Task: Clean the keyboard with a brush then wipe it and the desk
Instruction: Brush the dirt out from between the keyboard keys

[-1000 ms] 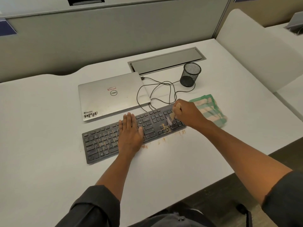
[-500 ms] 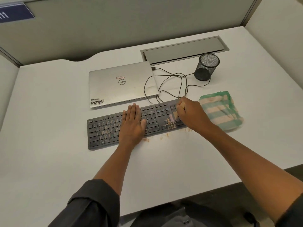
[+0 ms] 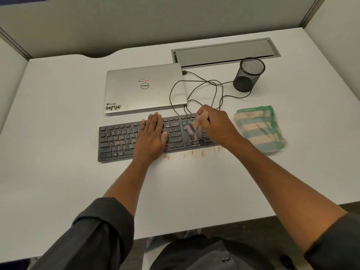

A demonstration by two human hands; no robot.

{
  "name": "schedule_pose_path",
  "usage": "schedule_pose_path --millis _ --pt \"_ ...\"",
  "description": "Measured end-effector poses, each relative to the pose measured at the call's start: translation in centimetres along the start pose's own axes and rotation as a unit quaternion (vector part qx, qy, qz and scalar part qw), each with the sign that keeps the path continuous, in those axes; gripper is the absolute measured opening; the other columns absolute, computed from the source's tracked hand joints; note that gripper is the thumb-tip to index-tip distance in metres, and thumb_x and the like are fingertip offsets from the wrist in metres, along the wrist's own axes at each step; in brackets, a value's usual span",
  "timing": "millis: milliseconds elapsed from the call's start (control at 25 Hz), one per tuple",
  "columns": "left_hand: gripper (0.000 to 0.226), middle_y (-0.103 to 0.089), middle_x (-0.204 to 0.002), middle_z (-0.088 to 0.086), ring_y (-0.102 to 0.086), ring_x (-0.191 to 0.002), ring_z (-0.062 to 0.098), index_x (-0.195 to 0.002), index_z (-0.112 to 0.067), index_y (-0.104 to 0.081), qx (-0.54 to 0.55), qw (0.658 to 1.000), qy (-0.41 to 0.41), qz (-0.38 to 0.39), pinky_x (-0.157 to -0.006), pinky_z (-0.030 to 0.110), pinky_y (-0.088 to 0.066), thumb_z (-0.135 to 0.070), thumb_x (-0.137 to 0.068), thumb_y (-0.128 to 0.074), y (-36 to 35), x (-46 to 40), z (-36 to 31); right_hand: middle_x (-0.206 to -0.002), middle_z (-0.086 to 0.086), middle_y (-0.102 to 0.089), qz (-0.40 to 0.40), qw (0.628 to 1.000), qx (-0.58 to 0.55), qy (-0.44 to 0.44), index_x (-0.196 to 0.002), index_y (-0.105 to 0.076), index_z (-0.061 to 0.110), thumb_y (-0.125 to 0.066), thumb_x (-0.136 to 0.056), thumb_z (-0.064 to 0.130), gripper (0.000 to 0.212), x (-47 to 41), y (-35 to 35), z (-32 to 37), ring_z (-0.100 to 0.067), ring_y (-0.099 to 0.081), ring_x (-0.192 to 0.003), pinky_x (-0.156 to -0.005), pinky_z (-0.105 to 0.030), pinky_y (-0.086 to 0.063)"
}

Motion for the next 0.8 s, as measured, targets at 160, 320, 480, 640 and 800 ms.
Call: schedule_pose_path --millis 160,320,480,640,800 --pt "0.072 -0.008 -0.17 0.01 -0.001 -0.157 0.022 -0.162 -0.009 -0.008 0.003 1.0 0.004 0.001 -0.127 0.039 0.004 -0.046 -0.1 -0.01 0.0 0.0 -0.1 -0.081 -0.003 -0.066 -0.003 1.0 -0.023 -0.021 -0.088 -0.061 0.016 -0.048 -0.095 0.016 0.014 0.4 -0.5 -0.6 -0.01 -0.058 -0.07 -0.057 -0.018 -0.043" --pt "0.071 -0.008 -0.17 0.01 -0.001 -0.157 0.022 -0.162 -0.009 -0.008 0.0 1.0 0.006 0.0 -0.127 0.039 0.004 -0.045 -0.101 -0.011 0.0 0.1 0.0 -0.078 -0.004 -0.064 -0.056 0.996 0.046 -0.052 -0.087 -0.057 0.017 -0.046 -0.095 0.018 0.013 0.5 1.1 -1.5 -0.017 -0.058 -0.068 -0.052 -0.026 -0.039" --pt "0.07 -0.008 -0.17 0.01 -0.001 -0.157 0.022 -0.162 -0.009 -0.008 0.0 1.0 0.006 0.001 -0.128 0.039 0.003 -0.045 -0.102 -0.012 -0.1 0.0 0.0 -0.082 -0.002 -0.067 -0.037 0.997 -0.019 -0.062 -0.09 -0.06 0.019 -0.047 -0.095 0.022 0.014 0.4 0.4 -1.3 -0.015 -0.064 -0.073 -0.055 -0.022 -0.045" --pt "0.071 -0.008 -0.17 0.01 -0.001 -0.157 0.022 -0.162 -0.009 -0.008 -0.005 1.0 0.006 -0.001 -0.127 0.038 0.004 -0.046 -0.101 -0.01 -0.1 0.0 0.0 -0.08 -0.004 -0.064 -0.073 0.995 0.024 -0.069 -0.088 -0.058 0.018 -0.046 -0.096 0.021 0.014 0.3 0.9 -1.6 -0.019 -0.061 -0.072 -0.052 -0.027 -0.042" --pt "0.072 -0.007 -0.17 0.01 0.0 -0.157 0.022 -0.162 -0.009 -0.007 -0.005 1.0 0.006 0.001 -0.127 0.037 0.005 -0.046 -0.101 -0.009 -0.1 0.0 0.0 -0.077 -0.003 -0.062 -0.066 0.995 0.057 -0.046 -0.09 -0.06 0.016 -0.045 -0.095 0.019 0.016 0.0 1.7 -1.2 -0.017 -0.057 -0.068 -0.053 -0.026 -0.039"
Point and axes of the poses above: each hand's wrist, its own x-axis away from the middle knuckle, its own y-axis out of the back of the hand, z = x × y, the point moved 4 cm from there along -x, towards the middle knuckle
